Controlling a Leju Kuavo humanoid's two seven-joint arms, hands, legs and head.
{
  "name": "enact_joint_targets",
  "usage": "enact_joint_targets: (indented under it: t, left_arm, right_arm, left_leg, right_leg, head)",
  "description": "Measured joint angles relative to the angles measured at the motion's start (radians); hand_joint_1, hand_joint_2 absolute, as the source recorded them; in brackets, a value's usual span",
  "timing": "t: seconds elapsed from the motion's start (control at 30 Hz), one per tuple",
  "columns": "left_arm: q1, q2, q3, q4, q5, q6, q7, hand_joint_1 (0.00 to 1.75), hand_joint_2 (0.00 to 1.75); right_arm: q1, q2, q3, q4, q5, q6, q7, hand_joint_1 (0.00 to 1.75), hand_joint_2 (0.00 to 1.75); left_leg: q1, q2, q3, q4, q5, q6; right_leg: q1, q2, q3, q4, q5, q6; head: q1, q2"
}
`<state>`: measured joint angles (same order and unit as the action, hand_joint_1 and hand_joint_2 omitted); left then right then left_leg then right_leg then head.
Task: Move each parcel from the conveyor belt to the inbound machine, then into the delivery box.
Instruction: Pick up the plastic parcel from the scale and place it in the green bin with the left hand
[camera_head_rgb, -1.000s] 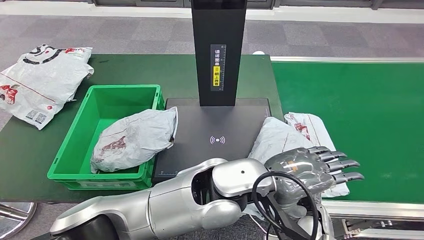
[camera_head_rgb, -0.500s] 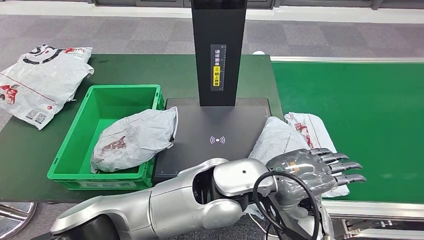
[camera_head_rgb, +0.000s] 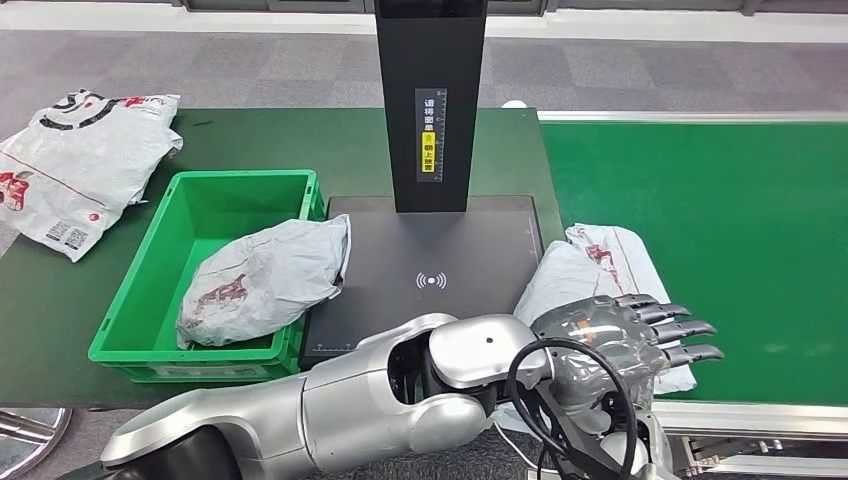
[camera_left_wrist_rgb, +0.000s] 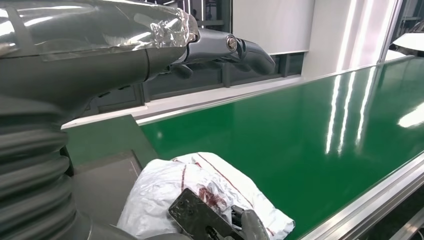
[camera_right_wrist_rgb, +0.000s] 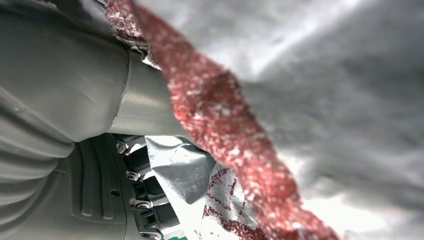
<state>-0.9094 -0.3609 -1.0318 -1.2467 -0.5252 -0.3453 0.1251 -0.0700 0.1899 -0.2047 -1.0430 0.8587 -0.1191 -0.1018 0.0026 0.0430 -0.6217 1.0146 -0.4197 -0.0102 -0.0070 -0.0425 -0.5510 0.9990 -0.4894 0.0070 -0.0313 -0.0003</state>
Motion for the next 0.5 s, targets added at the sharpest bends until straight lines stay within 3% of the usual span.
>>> enact_joint_targets:
  t: [0.23, 0.5]
  left_arm:
    - [-0.002, 0.000, -0.004, 0.001, 0.002, -0.001, 0.000, 0.00, 1.75]
    - [-0.005, 0.000, -0.004, 0.002, 0.022, -0.001, -0.005, 0.00, 1.75]
  right_arm:
    - [0.007, -0.001, -0.002, 0.000, -0.048, -0.019, -0.031, 1.75, 1.75]
    - [0.024, -0.003, -0.008, 0.002, -0.114, -0.024, -0.130, 1.75, 1.75]
  left_leg:
    - [0.000, 0.000, 0.000, -0.001, 0.000, -0.001]
    - [0.000, 0.000, 0.000, -0.001, -0.001, -0.001]
  right_leg:
    - [0.000, 0.001, -0.001, 0.001, -0.001, -0.002]
    - [0.000, 0.000, -0.001, 0.001, -0.002, -0.003]
  head:
    - [0.000, 0.000]
    - [0.000, 0.000]
